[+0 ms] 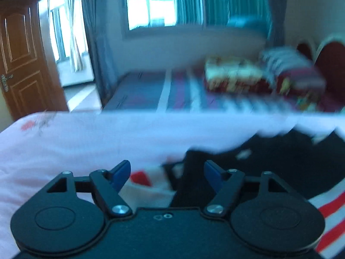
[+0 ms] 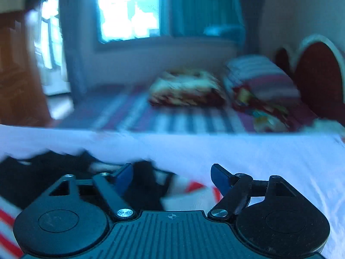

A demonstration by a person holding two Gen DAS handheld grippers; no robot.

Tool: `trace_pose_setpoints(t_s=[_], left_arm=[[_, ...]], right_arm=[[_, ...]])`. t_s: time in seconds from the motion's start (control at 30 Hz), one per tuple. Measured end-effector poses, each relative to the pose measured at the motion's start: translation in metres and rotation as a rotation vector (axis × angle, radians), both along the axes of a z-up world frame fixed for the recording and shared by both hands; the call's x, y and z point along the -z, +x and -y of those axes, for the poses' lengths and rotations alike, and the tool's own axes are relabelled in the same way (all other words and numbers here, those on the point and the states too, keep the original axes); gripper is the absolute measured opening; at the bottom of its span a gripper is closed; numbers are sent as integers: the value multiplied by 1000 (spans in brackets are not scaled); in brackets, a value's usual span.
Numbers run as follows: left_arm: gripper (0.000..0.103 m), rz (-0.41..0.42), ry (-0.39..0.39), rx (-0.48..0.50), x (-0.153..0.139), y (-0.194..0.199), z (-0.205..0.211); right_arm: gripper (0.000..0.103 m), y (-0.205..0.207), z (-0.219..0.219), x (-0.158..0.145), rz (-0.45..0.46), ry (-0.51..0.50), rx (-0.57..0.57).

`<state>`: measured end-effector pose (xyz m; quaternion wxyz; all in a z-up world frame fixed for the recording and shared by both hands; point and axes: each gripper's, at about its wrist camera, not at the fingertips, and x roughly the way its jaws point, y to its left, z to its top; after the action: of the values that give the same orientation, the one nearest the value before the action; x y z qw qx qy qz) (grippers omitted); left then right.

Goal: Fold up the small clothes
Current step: 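Lower the hem onto the collar and open both grippers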

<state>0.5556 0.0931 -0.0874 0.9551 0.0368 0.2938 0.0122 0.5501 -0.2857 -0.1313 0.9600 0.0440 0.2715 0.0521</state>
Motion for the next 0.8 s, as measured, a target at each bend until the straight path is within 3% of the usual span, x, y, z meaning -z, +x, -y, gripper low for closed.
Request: trace_pose_setpoints(t_s=[0.03, 0.07, 0.13, 0.23, 0.37, 0.47, 0.67, 0.8], left_arm=[[73, 11, -12, 27, -6, -3, 10], [73, 6, -19, 69, -9, -2, 24], [73, -22, -1, 159, -9, 1, 60], [73, -67, 34, 238, 1, 2, 101], [73, -137, 31, 205, 25, 0, 106], [75, -139, -6, 159, 31, -8, 78], [74, -130, -3, 77, 26, -25, 15], [77, -150, 13, 30, 24, -29, 3]], right_arm=[[74, 0, -9, -3, -2, 7, -36], [55, 1, -21, -4, -14, 4, -82], [42, 6, -56, -2, -63, -27, -179], [42, 11, -103, 9, -115, -93, -253], [42, 7, -123, 23, -147, -134, -259], [42, 4, -104, 30, -171, -131, -222], [41, -1, -42, 24, -184, -174, -99], [42, -6, -32, 20, -194, -155, -78]])
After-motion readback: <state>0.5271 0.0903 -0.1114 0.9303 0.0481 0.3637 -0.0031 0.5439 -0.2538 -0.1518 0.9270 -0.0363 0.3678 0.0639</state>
